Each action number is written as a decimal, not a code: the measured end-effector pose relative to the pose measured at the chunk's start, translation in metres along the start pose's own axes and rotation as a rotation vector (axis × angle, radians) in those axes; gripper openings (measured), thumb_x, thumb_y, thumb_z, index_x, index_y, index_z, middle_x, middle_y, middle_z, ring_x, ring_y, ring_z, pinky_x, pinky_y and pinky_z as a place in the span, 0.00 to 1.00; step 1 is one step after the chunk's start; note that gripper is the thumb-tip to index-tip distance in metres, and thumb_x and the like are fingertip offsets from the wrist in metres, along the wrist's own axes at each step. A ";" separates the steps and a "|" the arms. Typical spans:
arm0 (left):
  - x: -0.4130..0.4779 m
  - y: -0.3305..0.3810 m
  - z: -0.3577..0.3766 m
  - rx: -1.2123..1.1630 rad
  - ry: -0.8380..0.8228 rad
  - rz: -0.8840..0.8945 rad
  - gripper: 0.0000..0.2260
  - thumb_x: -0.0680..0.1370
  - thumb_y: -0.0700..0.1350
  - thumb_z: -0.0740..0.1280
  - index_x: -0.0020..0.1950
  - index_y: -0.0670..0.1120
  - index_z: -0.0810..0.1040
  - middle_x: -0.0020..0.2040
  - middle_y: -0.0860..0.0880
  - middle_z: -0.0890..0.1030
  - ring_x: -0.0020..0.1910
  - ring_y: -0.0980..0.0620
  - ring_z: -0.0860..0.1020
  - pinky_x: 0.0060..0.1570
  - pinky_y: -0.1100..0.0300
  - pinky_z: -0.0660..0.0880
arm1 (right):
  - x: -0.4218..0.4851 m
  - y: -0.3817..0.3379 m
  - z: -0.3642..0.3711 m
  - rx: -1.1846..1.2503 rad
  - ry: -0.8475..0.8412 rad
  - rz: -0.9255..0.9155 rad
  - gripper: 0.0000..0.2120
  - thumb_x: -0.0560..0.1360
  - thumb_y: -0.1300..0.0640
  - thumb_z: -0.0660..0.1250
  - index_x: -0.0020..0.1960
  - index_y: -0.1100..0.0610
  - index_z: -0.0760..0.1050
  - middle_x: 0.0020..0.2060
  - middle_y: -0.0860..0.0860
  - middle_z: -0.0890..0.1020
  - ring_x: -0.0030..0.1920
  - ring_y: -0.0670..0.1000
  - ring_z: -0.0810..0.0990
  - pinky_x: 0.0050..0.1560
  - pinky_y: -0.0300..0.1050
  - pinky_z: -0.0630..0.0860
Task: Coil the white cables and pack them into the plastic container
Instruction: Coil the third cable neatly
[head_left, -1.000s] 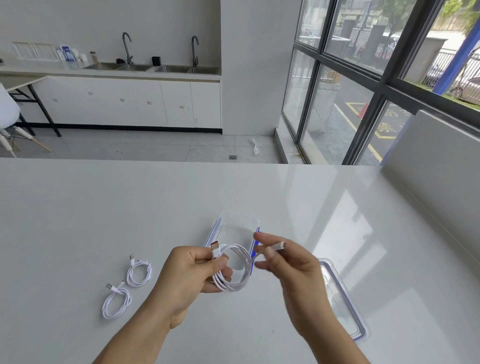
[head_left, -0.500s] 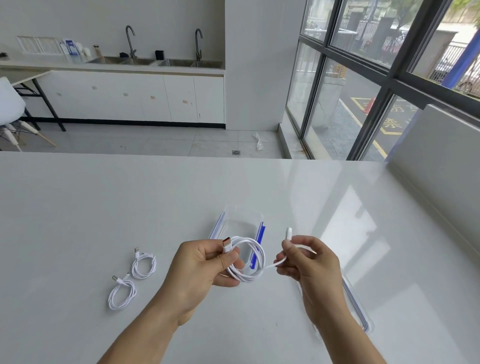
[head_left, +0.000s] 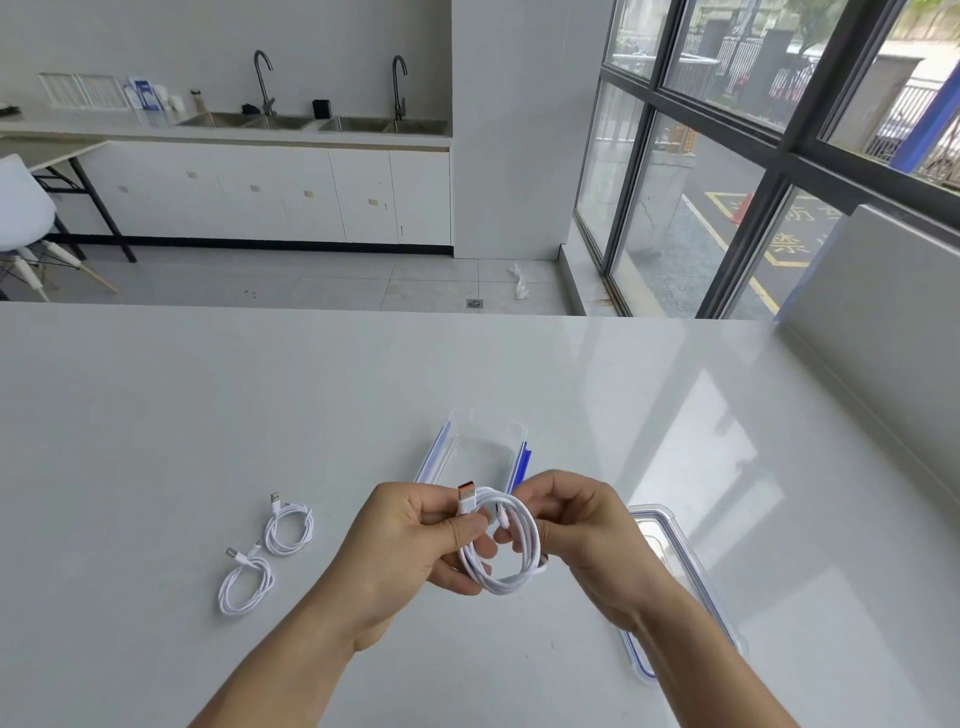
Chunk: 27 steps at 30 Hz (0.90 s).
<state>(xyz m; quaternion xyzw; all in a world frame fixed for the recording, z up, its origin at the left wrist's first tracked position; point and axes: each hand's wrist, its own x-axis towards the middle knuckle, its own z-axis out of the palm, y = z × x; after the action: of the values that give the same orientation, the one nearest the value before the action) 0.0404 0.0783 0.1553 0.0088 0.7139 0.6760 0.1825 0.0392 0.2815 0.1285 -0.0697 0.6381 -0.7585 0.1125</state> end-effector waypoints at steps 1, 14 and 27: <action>0.000 -0.001 0.000 0.012 -0.004 -0.010 0.07 0.78 0.39 0.70 0.45 0.46 0.88 0.40 0.41 0.87 0.35 0.46 0.83 0.35 0.55 0.82 | 0.001 0.003 0.003 0.054 0.000 -0.003 0.07 0.72 0.70 0.70 0.48 0.61 0.81 0.40 0.62 0.86 0.37 0.56 0.80 0.37 0.46 0.73; 0.003 -0.012 -0.002 0.103 0.126 -0.042 0.07 0.78 0.40 0.71 0.43 0.47 0.88 0.36 0.43 0.86 0.32 0.45 0.84 0.34 0.53 0.83 | -0.005 0.010 0.033 -0.209 0.125 -0.174 0.09 0.76 0.63 0.73 0.52 0.50 0.85 0.45 0.49 0.88 0.43 0.46 0.83 0.43 0.45 0.78; 0.001 -0.017 -0.007 0.101 0.143 -0.056 0.08 0.78 0.38 0.71 0.40 0.44 0.87 0.36 0.40 0.86 0.31 0.44 0.83 0.34 0.51 0.84 | -0.006 0.006 0.036 -0.536 0.207 -0.240 0.13 0.68 0.64 0.77 0.48 0.50 0.81 0.45 0.45 0.83 0.47 0.49 0.84 0.48 0.40 0.81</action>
<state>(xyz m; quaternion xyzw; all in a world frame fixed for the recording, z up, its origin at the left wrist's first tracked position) 0.0417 0.0702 0.1387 -0.0504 0.7582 0.6328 0.1491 0.0546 0.2477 0.1288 -0.0941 0.8106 -0.5742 -0.0659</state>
